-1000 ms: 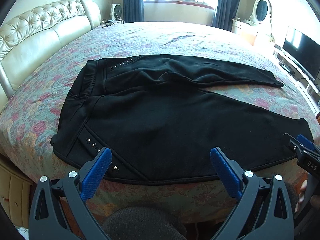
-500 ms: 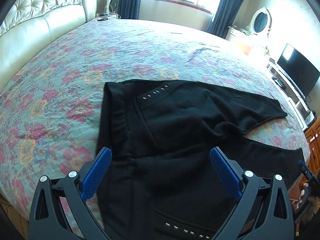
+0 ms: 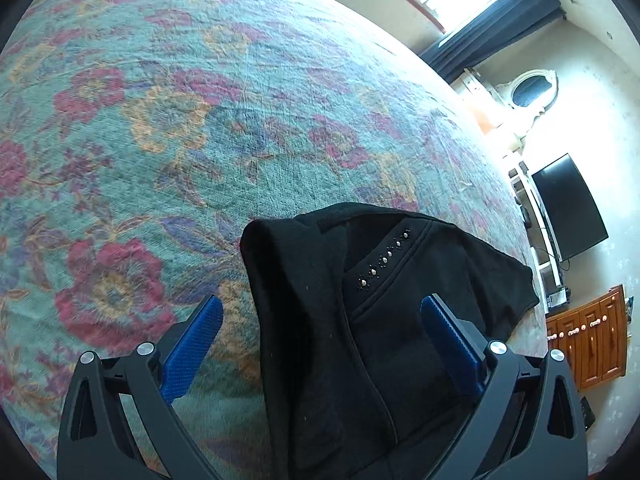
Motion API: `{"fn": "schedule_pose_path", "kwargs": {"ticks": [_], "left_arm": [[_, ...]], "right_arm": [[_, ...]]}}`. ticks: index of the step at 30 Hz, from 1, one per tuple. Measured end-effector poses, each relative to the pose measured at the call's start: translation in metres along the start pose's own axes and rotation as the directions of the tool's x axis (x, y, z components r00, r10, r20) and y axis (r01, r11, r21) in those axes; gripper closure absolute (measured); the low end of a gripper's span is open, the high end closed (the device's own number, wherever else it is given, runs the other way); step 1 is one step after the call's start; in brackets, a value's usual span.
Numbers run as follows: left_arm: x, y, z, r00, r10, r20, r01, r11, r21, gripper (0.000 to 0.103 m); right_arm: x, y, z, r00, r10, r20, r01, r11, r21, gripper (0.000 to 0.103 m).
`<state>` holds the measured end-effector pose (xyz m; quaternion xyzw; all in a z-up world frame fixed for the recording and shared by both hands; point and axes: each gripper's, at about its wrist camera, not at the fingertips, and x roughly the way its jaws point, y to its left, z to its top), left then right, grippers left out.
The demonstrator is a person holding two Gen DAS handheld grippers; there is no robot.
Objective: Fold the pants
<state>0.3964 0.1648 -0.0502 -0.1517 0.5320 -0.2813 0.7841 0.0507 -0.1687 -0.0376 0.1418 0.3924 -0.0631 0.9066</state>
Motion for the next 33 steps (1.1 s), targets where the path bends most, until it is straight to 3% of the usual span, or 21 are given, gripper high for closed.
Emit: {"fn": "schedule_pose_path", "kwargs": {"ticks": [3,6,9,12,15,17,18,22,24,26,30,33], "left_arm": [[0.009,0.001,0.008,1.0,-0.005,-0.014,0.005,1.0,-0.017,0.004],[0.023,0.011,0.013,0.995,0.061,-0.075,-0.066,0.996,-0.054,0.005],[0.027,0.01,0.014,0.993,0.083,-0.09,-0.085,0.996,-0.019,0.005],[0.029,0.01,0.011,0.991,0.106,-0.076,-0.106,0.994,-0.003,0.005],[0.03,0.002,0.006,0.986,0.144,-0.087,-0.135,0.986,0.096,0.005],[0.034,-0.003,0.007,0.977,0.179,-0.112,-0.16,0.974,0.161,0.005],[0.034,-0.004,0.007,0.976,0.19,-0.107,-0.17,0.971,0.167,0.005],[0.033,-0.009,0.004,0.981,0.173,-0.085,-0.151,0.963,0.221,0.008],[0.034,-0.013,0.002,0.977,0.199,-0.076,-0.171,0.946,0.276,0.024],[0.037,-0.014,0.005,0.977,0.2,-0.078,-0.169,0.942,0.29,0.025],[0.037,-0.002,0.019,0.988,0.139,-0.066,-0.122,0.97,0.211,0.024],[0.041,0.007,0.031,0.995,0.084,-0.055,-0.076,0.988,0.135,0.02]], "right_arm": [[0.008,0.003,0.001,0.999,0.029,-0.02,-0.029,0.999,-0.018,0.002],[0.012,0.006,0.008,0.998,0.063,-0.028,-0.064,0.997,-0.047,0.002],[0.02,0.007,0.031,0.99,0.13,-0.05,-0.133,0.988,-0.078,0.002],[0.036,-0.002,0.076,0.969,0.233,-0.077,-0.239,0.968,-0.079,0.002],[0.069,-0.01,0.134,0.935,0.318,-0.157,-0.34,0.929,-0.143,0.002],[0.094,-0.01,0.173,0.928,0.311,-0.203,-0.353,0.91,-0.219,0.002],[0.111,-0.01,0.192,0.914,0.321,-0.25,-0.381,0.889,-0.252,0.002],[0.175,-0.014,0.251,0.899,0.242,-0.366,-0.377,0.852,-0.363,0.002],[0.2,-0.014,0.272,0.888,0.211,-0.408,-0.381,0.834,-0.398,0.002],[0.22,-0.007,0.281,0.875,0.175,-0.451,-0.395,0.798,-0.456,0.002],[0.259,0.003,0.278,0.842,0.029,-0.539,-0.391,0.721,-0.572,0.006],[0.275,0.002,0.268,0.795,-0.038,-0.606,-0.425,0.679,-0.599,0.006]]}}
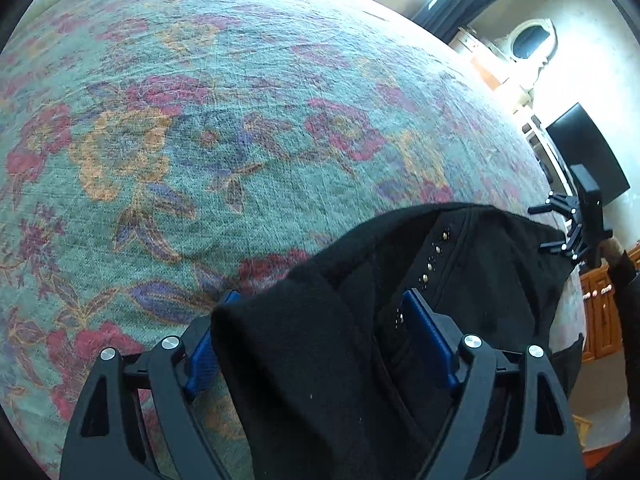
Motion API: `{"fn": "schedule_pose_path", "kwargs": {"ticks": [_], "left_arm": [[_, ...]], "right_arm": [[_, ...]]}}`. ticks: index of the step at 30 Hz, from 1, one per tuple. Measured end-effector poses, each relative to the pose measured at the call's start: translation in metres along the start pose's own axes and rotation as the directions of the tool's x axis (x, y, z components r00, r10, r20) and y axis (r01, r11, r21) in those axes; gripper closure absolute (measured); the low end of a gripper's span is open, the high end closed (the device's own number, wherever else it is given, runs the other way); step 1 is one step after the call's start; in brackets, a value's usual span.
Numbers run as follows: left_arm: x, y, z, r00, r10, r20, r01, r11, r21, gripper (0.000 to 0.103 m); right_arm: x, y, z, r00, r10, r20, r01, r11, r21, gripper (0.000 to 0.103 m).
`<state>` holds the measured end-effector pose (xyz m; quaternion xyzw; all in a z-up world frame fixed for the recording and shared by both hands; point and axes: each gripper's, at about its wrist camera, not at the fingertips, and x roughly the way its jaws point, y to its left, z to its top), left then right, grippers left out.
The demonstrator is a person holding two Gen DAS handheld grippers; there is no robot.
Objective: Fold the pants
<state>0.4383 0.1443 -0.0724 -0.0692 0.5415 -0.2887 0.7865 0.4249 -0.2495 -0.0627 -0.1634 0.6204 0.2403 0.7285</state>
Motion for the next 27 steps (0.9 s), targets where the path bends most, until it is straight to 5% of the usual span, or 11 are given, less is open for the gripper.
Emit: {"fn": "schedule_pose_path", "kwargs": {"ticks": [8,11,16,17,19,23,27], "left_arm": [[0.014,-0.022,0.004,0.994,0.103,-0.028,-0.098,0.985,0.14,0.023],[0.009,-0.014,0.005,0.992,0.123,-0.023,-0.119,0.985,0.127,0.046],[0.005,-0.01,0.006,0.995,0.091,-0.036,-0.087,0.99,0.108,0.057],[0.004,-0.011,0.006,0.997,0.069,-0.037,-0.064,0.992,0.106,0.072],[0.004,-0.014,0.005,0.999,-0.019,-0.036,0.022,0.995,0.092,0.094],[0.001,-0.021,-0.003,1.0,-0.023,0.008,0.022,0.996,0.09,0.094],[-0.028,-0.029,-0.018,0.985,-0.142,0.095,0.134,0.987,0.09,0.094]], "right_arm": [[0.024,0.004,-0.001,0.991,-0.039,-0.129,0.04,0.999,0.006,0.011],[0.017,0.001,-0.003,0.991,0.002,-0.135,0.004,0.999,0.042,0.044],[0.011,0.004,-0.01,0.989,0.0,-0.147,0.008,0.999,0.053,0.086],[0.008,0.007,-0.013,0.99,-0.007,-0.142,0.014,0.999,0.046,0.088],[0.002,0.022,-0.015,0.992,-0.052,-0.114,0.055,0.998,0.021,0.092],[-0.029,0.055,-0.054,0.981,-0.193,0.032,0.192,0.981,0.023,0.092],[-0.06,0.115,-0.098,0.917,-0.352,0.187,0.355,0.935,0.017,0.092]]}}
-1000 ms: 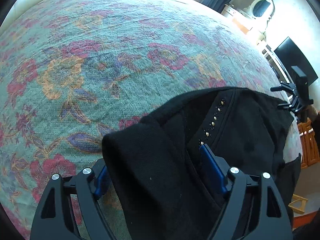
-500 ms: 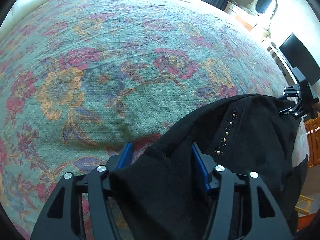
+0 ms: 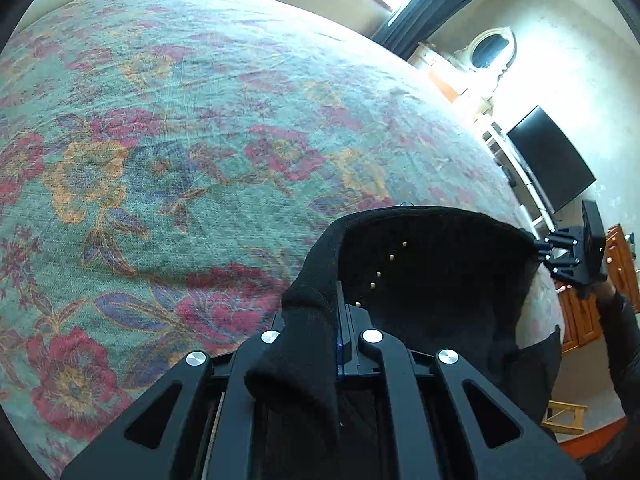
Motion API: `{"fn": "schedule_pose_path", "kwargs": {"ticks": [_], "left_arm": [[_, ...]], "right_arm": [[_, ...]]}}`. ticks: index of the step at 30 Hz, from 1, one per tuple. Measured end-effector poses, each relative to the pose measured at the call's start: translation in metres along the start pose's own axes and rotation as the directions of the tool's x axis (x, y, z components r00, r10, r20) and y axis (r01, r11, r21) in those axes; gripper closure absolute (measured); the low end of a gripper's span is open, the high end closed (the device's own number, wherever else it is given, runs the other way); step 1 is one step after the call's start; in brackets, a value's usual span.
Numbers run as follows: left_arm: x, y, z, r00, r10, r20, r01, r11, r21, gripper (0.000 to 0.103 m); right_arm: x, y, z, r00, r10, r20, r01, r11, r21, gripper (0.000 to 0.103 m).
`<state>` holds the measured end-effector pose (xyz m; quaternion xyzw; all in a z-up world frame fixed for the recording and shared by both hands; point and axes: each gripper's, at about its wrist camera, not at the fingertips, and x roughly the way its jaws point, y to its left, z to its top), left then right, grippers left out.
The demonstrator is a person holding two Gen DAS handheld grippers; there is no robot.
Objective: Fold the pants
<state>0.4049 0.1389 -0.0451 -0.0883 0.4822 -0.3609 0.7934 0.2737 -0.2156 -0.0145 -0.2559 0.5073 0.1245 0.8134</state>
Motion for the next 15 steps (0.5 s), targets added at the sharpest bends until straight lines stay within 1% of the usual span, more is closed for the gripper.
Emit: {"fn": "schedule_pose_path", "kwargs": {"ticks": [2,3,4,6,7,8,10,11,12,13,14,15], "left_arm": [[-0.02,-0.012,-0.01,0.998,-0.052,0.042,0.051,0.998,0.022,0.094],[-0.03,-0.018,-0.016,0.995,-0.079,0.063,0.077,0.997,0.031,0.094],[-0.041,-0.024,-0.024,0.991,-0.106,0.084,0.103,0.994,0.039,0.094],[-0.062,-0.035,-0.043,0.979,-0.171,0.114,0.165,0.985,0.059,0.094],[-0.07,-0.042,-0.054,0.975,-0.186,0.121,0.179,0.981,0.072,0.094],[-0.078,-0.047,-0.068,0.972,-0.2,0.122,0.192,0.978,0.078,0.094],[-0.091,-0.055,-0.097,0.968,-0.225,0.113,0.218,0.973,0.076,0.091],[-0.096,-0.058,-0.112,0.971,-0.219,0.101,0.212,0.975,0.071,0.084],[-0.099,-0.06,-0.129,0.976,-0.194,0.094,0.189,0.98,0.062,0.077],[-0.102,-0.058,-0.143,0.981,-0.174,0.09,0.171,0.984,0.04,0.059],[-0.103,-0.053,-0.157,0.985,-0.155,0.08,0.155,0.988,0.0,0.045],[-0.103,-0.049,-0.17,0.989,-0.133,0.066,0.135,0.99,-0.038,0.034]], "right_arm": [[-0.03,0.027,-0.019,0.993,-0.094,0.066,0.095,0.995,-0.016,0.092],[-0.044,0.042,-0.023,0.988,-0.126,0.09,0.129,0.991,-0.023,0.092],[-0.056,0.057,-0.037,0.978,-0.173,0.115,0.177,0.984,-0.029,0.092],[-0.074,0.089,-0.066,0.961,-0.235,0.143,0.243,0.969,-0.041,0.092],[-0.08,0.108,-0.081,0.947,-0.278,0.158,0.29,0.955,-0.058,0.092],[-0.084,0.125,-0.097,0.943,-0.293,0.158,0.307,0.949,-0.07,0.092],[-0.09,0.155,-0.128,0.948,-0.278,0.153,0.289,0.956,-0.056,0.092],[-0.088,0.173,-0.143,0.953,-0.27,0.135,0.282,0.957,-0.075,0.092],[-0.085,0.191,-0.156,0.955,-0.275,0.11,0.286,0.953,-0.103,0.092],[-0.081,0.205,-0.169,0.957,-0.274,0.09,0.284,0.951,-0.119,0.088],[-0.064,0.22,-0.172,0.962,-0.265,0.073,0.272,0.954,-0.124,0.083],[-0.06,0.227,-0.176,0.969,-0.238,0.063,0.244,0.962,-0.12,0.076]]}}
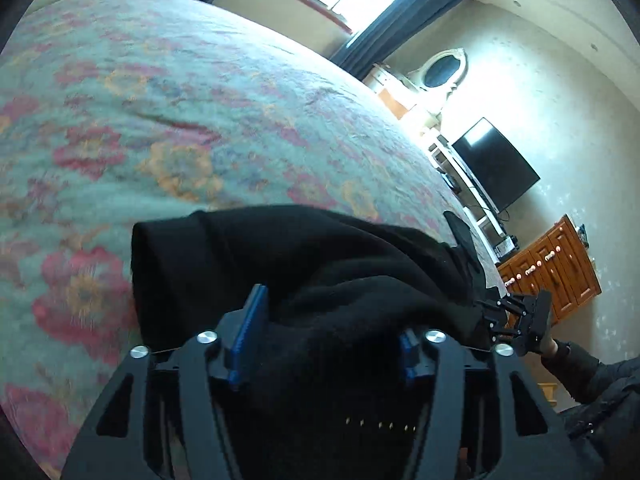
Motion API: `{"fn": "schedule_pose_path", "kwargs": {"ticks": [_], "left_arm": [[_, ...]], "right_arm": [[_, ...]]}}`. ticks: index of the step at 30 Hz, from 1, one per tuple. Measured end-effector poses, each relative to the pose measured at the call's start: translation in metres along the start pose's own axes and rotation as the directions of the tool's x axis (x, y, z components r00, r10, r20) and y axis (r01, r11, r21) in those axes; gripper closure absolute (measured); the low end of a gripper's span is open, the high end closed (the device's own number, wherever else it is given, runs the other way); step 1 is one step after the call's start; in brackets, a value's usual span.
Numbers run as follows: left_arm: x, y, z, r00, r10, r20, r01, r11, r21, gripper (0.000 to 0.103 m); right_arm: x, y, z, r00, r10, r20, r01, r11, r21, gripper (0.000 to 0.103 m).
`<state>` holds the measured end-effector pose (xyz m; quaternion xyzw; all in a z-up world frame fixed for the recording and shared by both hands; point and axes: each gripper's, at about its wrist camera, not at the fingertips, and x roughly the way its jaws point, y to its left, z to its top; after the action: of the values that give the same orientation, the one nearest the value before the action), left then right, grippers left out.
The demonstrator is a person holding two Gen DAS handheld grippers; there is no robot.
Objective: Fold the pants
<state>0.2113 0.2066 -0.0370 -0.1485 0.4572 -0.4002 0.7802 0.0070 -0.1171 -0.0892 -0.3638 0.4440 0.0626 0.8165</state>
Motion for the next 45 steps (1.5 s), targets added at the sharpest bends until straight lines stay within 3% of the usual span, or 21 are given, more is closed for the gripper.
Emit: {"fn": "schedule_pose_path", "kwargs": {"ticks": [2,4,6,7,9,10,11,12,14,15,17,18,22,25,28,32,35,40,44,45], "left_arm": [[-0.004,0.007,-0.024,0.995,0.095,-0.004,-0.095,0.993,-0.071,0.023],[-0.012,0.008,-0.044,0.991,0.132,0.02,-0.127,0.981,-0.148,0.022],[-0.026,0.008,-0.057,0.988,0.115,0.101,-0.089,0.969,-0.232,0.021],[-0.032,0.008,-0.063,0.985,0.101,0.138,-0.058,0.956,-0.286,0.021],[-0.045,0.01,-0.074,0.972,0.064,0.228,0.032,0.919,-0.394,0.019],[-0.049,0.01,-0.078,0.962,0.069,0.263,0.055,0.897,-0.438,0.018],[-0.052,0.007,-0.082,0.954,0.081,0.289,0.065,0.884,-0.464,0.018],[-0.053,0.002,-0.084,0.95,0.092,0.3,0.066,0.875,-0.479,0.018],[-0.046,-0.009,-0.085,0.949,0.114,0.294,0.052,0.862,-0.504,0.018],[-0.039,-0.014,-0.085,0.95,0.129,0.284,0.041,0.851,-0.523,0.018],[-0.025,-0.02,-0.081,0.951,0.144,0.275,0.035,0.831,-0.555,0.018],[-0.022,-0.023,-0.08,0.946,0.164,0.281,0.024,0.827,-0.562,0.018],[-0.007,-0.027,-0.063,0.94,0.192,0.282,0.002,0.823,-0.567,0.018],[-0.007,-0.033,-0.054,0.924,0.2,0.326,0.021,0.825,-0.565,0.018],[0.001,-0.032,-0.048,0.927,0.216,0.307,-0.002,0.821,-0.572,0.017],[0.014,-0.021,-0.046,0.924,0.265,0.275,-0.043,0.788,-0.614,0.018],[0.018,-0.021,-0.045,0.916,0.281,0.288,-0.045,0.782,-0.622,0.018],[0.015,-0.015,-0.055,0.905,0.293,0.308,-0.028,0.764,-0.645,0.018],[0.018,-0.015,-0.059,0.903,0.308,0.3,-0.046,0.763,-0.645,0.019],[0.017,-0.014,-0.063,0.902,0.313,0.298,-0.051,0.761,-0.646,0.023]], "right_arm": [[0.007,0.006,0.005,1.0,-0.024,0.017,0.023,0.998,0.05,0.065],[-0.012,-0.002,0.003,0.999,0.03,0.043,-0.037,0.985,0.17,0.027],[-0.02,-0.026,0.014,0.989,0.102,0.105,-0.133,0.926,0.354,0.012],[-0.023,-0.038,0.015,0.977,0.158,0.141,-0.206,0.866,0.457,0.012],[-0.024,-0.06,0.008,0.942,0.238,0.235,-0.334,0.696,0.635,0.012],[-0.023,-0.069,0.0,0.926,0.253,0.281,-0.378,0.586,0.717,0.012],[-0.021,-0.076,-0.012,0.907,0.257,0.334,-0.418,0.457,0.785,0.012],[-0.017,-0.083,-0.023,0.886,0.255,0.387,-0.453,0.303,0.838,0.012],[0.0,-0.083,-0.051,0.839,0.259,0.479,-0.501,0.025,0.865,0.012],[0.009,-0.079,-0.064,0.826,0.254,0.503,-0.496,-0.096,0.863,0.015],[0.025,-0.071,-0.079,0.805,0.26,0.534,-0.485,-0.232,0.843,0.029],[0.028,-0.07,-0.083,0.804,0.25,0.54,-0.483,-0.256,0.838,0.035],[0.026,-0.072,-0.083,0.793,0.228,0.564,-0.494,-0.301,0.816,0.036],[0.034,-0.072,-0.101,0.783,0.211,0.585,-0.502,-0.341,0.795,0.036],[0.04,-0.072,-0.105,0.787,0.213,0.579,-0.496,-0.34,0.799,0.036],[0.036,-0.072,-0.099,0.809,0.213,0.547,-0.468,-0.329,0.82,0.036],[0.036,-0.073,-0.093,0.828,0.22,0.515,-0.44,-0.313,0.842,0.038],[0.04,-0.078,-0.09,0.864,0.232,0.448,-0.377,-0.293,0.879,0.072],[0.044,-0.079,-0.097,0.864,0.231,0.448,-0.376,-0.295,0.878,0.084],[0.043,-0.079,-0.1,0.863,0.228,0.451,-0.381,-0.294,0.877,0.086]]}}
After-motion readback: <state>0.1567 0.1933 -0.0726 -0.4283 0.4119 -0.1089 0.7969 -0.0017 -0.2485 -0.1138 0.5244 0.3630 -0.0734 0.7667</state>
